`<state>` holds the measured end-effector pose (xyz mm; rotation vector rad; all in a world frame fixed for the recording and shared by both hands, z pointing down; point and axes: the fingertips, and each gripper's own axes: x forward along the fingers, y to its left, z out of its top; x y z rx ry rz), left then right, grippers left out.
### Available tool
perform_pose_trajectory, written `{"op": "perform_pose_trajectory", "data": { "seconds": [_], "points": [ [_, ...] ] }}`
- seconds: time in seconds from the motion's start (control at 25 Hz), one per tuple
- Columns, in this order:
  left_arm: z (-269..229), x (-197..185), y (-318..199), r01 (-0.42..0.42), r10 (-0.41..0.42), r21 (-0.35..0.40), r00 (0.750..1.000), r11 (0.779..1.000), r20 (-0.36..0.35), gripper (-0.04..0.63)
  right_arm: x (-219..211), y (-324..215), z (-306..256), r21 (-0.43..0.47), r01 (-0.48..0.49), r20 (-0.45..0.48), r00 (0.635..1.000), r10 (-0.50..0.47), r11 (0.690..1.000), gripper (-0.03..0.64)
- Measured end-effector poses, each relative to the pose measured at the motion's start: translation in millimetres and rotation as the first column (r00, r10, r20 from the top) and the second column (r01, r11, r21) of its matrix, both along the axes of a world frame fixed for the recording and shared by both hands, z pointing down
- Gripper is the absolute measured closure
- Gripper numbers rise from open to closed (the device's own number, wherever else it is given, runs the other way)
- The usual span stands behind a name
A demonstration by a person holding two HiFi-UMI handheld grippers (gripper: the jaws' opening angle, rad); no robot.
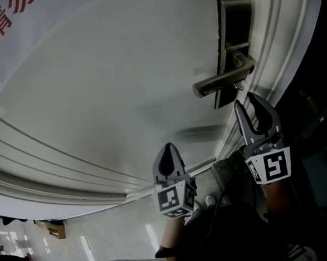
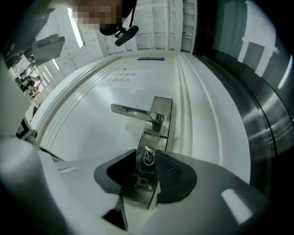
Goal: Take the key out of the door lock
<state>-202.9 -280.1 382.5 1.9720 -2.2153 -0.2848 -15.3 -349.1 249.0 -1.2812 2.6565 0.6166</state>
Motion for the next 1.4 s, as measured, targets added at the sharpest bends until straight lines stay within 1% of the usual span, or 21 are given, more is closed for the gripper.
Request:
{"op": "perform_pose_trajectory", "data": {
  "seconds": [0.12, 0.28, 0.36, 0.44, 0.52, 0.64, 0.76, 0.88, 0.96, 1.08, 1.16, 1.28, 1.4],
  "points": [
    [-3, -5, 0, 0.004, -0.004, 0.015, 1.000, 1.000, 0.004, 0.595, -4, -7, -5, 0.063, -0.048, -0.078, 0.996, 0.052, 0.997, 0.515],
    [-12, -5, 2, 0.004, -0.004, 0.042, 1.000, 0.999, -0.006, 0.595, -12, -13, -11, 0.151, -0.073, -0.168, 0.981, 0.098, 0.986, 0.512],
    [-14, -3, 2, -0.005, 0.006, 0.042, 1.000, 0.999, -0.017, 0.595, -15, -18, -9, 0.169, -0.096, -0.214, 0.968, 0.132, 0.981, 0.512],
    [-16, -2, 2, -0.009, 0.010, 0.030, 0.999, 1.000, -0.034, 0.595, -16, -23, -2, 0.168, -0.127, -0.275, 0.946, 0.170, 0.978, 0.512],
    [-17, -3, 2, -0.004, 0.005, 0.019, 0.999, 1.000, -0.041, 0.595, -19, -25, -1, 0.207, -0.139, -0.322, 0.925, 0.202, 0.968, 0.514],
    [-19, -3, 1, -0.017, 0.018, 0.042, 1.000, 0.999, -0.019, 0.595, -22, -27, -3, 0.280, -0.144, -0.389, 0.887, 0.249, 0.949, 0.514],
    [-20, -2, 2, -0.027, 0.027, 0.039, 0.999, 0.999, -0.016, 0.595, -22, -32, -4, 0.312, -0.162, -0.452, 0.842, 0.296, 0.936, 0.514],
    [-20, -2, 2, -0.033, 0.033, 0.058, 0.999, 0.998, -0.008, 0.595, -20, -34, -4, 0.330, -0.177, -0.485, 0.811, 0.328, 0.927, 0.515],
    [-20, -3, 3, -0.029, 0.030, 0.047, 0.999, 0.998, -0.022, 0.595, -20, -36, -1, 0.340, -0.175, -0.506, 0.794, 0.337, 0.924, 0.515],
    [-19, -4, 5, -0.025, 0.026, 0.046, 0.999, 0.999, -0.022, 0.595, -21, -36, -3, 0.388, -0.171, -0.526, 0.765, 0.370, 0.905, 0.525],
    [-18, -5, 7, -0.019, 0.020, 0.036, 1.000, 0.999, -0.022, 0.595, -20, -35, -6, 0.412, -0.172, -0.528, 0.755, 0.389, 0.895, 0.560],
    [-20, -5, 8, -0.027, 0.028, 0.059, 1.000, 0.998, -0.004, 0.595, -20, -35, -7, 0.422, -0.169, -0.543, 0.740, 0.397, 0.891, 0.575],
    [-20, -6, 9, -0.021, 0.022, 0.056, 1.000, 0.998, -0.015, 0.595, -20, -35, -5, 0.433, -0.167, -0.552, 0.728, 0.407, 0.886, 0.589]
  ]
}}
